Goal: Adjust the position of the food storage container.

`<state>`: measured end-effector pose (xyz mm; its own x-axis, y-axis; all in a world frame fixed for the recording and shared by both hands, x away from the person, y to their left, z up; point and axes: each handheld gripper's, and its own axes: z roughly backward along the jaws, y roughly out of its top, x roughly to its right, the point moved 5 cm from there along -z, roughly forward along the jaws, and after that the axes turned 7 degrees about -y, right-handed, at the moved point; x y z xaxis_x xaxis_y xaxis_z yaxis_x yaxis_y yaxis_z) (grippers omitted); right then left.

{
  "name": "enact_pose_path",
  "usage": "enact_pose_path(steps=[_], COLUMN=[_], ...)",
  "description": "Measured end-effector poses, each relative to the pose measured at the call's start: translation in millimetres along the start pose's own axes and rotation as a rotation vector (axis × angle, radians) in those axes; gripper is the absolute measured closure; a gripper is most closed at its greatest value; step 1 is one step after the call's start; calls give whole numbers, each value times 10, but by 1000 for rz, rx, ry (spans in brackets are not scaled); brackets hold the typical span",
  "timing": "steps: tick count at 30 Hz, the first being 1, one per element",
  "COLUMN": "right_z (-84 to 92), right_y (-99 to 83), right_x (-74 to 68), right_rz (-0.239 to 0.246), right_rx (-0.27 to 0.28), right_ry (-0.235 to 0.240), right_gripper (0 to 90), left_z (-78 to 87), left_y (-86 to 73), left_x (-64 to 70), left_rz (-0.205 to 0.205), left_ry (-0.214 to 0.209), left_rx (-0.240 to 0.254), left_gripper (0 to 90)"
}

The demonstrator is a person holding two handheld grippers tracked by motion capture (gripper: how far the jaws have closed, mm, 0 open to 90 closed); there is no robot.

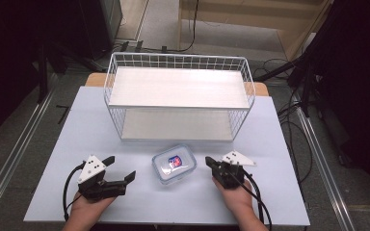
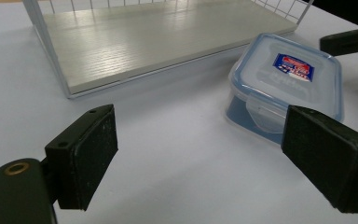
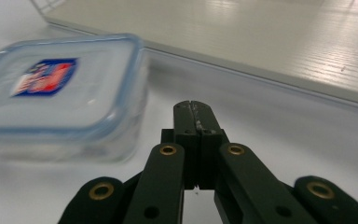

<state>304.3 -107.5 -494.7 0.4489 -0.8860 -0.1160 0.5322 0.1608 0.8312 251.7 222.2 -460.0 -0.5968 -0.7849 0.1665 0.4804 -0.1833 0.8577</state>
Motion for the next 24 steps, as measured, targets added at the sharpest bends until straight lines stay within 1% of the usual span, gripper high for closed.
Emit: enact_pose_path(steps=[1,2,4,6,7,8,11,13,15,16,17,18,19,20,21,22,23,24], right_z=[0,-169,-235,-255,-248,-223,-132,-56,37,81,116,178,217,269,269,322,417,437], right_y=[0,33,35,21,12,-4,-50,-105,-173,-197,-212,-226,-230,-237,-237,-246,-279,-287], right_x=[0,-23,-96,-178,-218,-261,-378,-507,-694,-759,-790,-805,-791,-754,-754,-699,-559,-514], right_rz=[0,30,53,74,91,97,118,126,150,148,150,161,159,143,143,135,122,116], right_rx=[0,-12,-19,-23,-20,-25,-23,-31,-46,-53,-57,-54,-49,-44,-44,-40,-30,-29], right_ry=[0,-6,10,33,34,55,87,127,181,200,205,199,191,180,180,169,136,127], right_gripper=[900,900,900,900,900,900,900,900,900,900,900,900,900,900,900,900,900,900], left_z=[0,-5,2,8,6,6,-4,-21,-37,-45,-61,-80,-111,-147,-147,-205,-271,-309], left_y=[0,-7,-8,-8,-7,-7,-9,-18,-30,-36,-50,-63,-88,-118,-118,-163,-195,-202], left_x=[0,-23,-44,-66,-76,-86,-107,-128,-138,-141,-145,-145,-149,-142,-142,-118,-61,-25], left_rz=[0,13,21,26,31,29,34,39,46,49,57,65,69,72,72,68,63,50], left_ry=[0,4,7,10,12,15,17,20,14,10,8,6,23,28,28,27,20,18], left_rx=[0,2,6,6,12,10,8,-2,-2,-2,-14,-26,-61,-91,-91,-131,-162,-178], left_gripper=[111,112,120,125,127,131,137,146,189,259,321,459,554,638,719,719,848,870])
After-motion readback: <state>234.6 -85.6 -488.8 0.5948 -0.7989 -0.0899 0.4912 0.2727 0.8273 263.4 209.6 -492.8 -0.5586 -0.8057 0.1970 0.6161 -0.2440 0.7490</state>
